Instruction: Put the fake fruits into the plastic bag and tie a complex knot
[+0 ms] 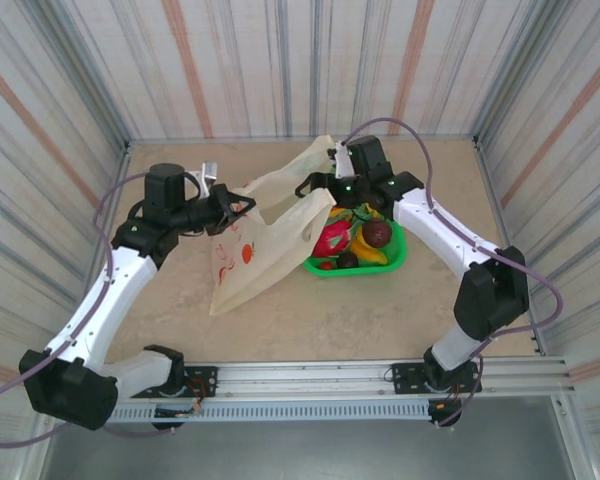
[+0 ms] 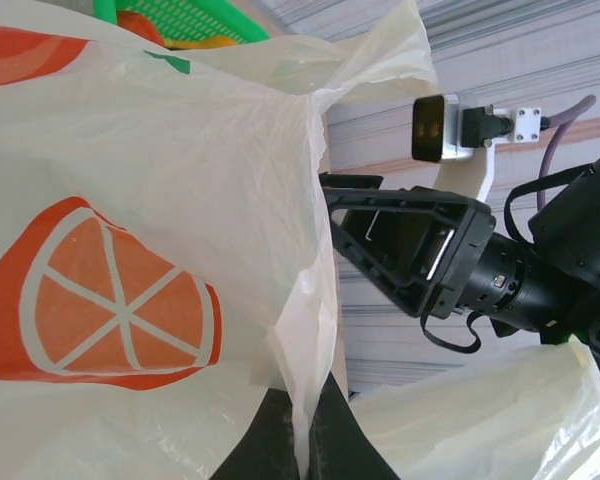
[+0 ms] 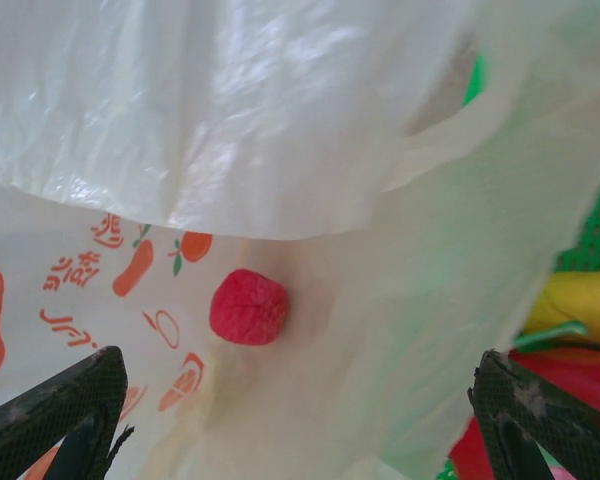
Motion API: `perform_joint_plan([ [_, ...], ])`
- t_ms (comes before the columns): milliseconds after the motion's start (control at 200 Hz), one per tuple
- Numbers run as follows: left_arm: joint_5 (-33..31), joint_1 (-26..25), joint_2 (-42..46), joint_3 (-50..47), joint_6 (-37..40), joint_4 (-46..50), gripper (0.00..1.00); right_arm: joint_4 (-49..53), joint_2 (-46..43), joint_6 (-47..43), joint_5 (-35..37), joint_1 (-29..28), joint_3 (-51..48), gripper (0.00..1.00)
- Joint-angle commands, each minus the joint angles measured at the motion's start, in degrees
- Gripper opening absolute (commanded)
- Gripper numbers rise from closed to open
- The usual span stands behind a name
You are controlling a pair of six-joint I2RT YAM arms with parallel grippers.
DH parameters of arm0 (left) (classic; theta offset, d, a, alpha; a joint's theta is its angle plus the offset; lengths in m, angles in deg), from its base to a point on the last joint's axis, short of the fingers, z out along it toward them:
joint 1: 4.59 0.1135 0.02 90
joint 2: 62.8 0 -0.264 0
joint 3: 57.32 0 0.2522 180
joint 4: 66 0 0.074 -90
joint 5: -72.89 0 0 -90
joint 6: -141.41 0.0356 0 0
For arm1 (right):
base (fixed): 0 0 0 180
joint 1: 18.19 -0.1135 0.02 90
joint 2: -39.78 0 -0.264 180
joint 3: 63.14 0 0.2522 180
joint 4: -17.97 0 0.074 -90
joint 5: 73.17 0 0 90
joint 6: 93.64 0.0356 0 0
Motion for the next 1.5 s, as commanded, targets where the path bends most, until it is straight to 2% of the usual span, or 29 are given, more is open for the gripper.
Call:
perform_joint_plan([
  [0,1.59,0.86,1.27,-0.99,1.43,0.84,0.00,2.40,-4.58,1.90,-0.37,1.25,1.53,0.92],
  [85,1.72,1.26,1.40,-1.23,1.49,0.84,0.00,5.07,-6.63,0.60,0.07,2.36,1.89,0.92],
  [276,1.59,1.67,1.71,-1.31,1.87,1.18,0.00,16.02,-10.07,-5.91,8.52,4.85,2.37,0.93],
  [456,1.18,1.90,1.91,-1.75,1.74,1.20,0.00,19.89,-12.93,-7.60,10.39,8.14,-1.34,0.93],
  [576,1.07,2.09,1.86,-1.78,1.56,1.02,0.00,18.18,-15.47,-3.65,9.24,10.13,-5.07,0.96],
  [746,0.93,2.42,2.19,-1.82,1.72,1.19,0.00,11.97,-16.09,12.65,9.67,9.21,-11.60,0.99],
  [842,0.93,2.51,2.35,-1.83,1.78,1.28,0.00,12.33,-12.93,20.49,11.08,6.83,-12.15,0.99],
  [957,0.97,2.57,2.66,-1.90,1.79,1.28,0.00,18.44,-6.82,25.13,14.82,3.85,-8.77,0.99],
  [1037,0.97,2.64,2.84,-1.96,1.96,1.37,0.00,16.92,-4.55,28.76,14.71,2.52,-10.19,0.99],
  [1157,0.95,2.76,3.18,-2.11,1.93,1.46,0.00,10.64,-2.76,30.45,14.53,0.56,-12.81,0.99],
  [1292,1.43,2.85,3.02,-1.95,1.85,1.29,0.00,8.84,0.22,31.12,15.22,-1.03,-12.43,0.99],
  [1493,1.53,2.85,3.16,-1.89,1.87,1.19,0.00,2.16,1.54,30.32,16.18,-1.17,-15.76,0.99],
])
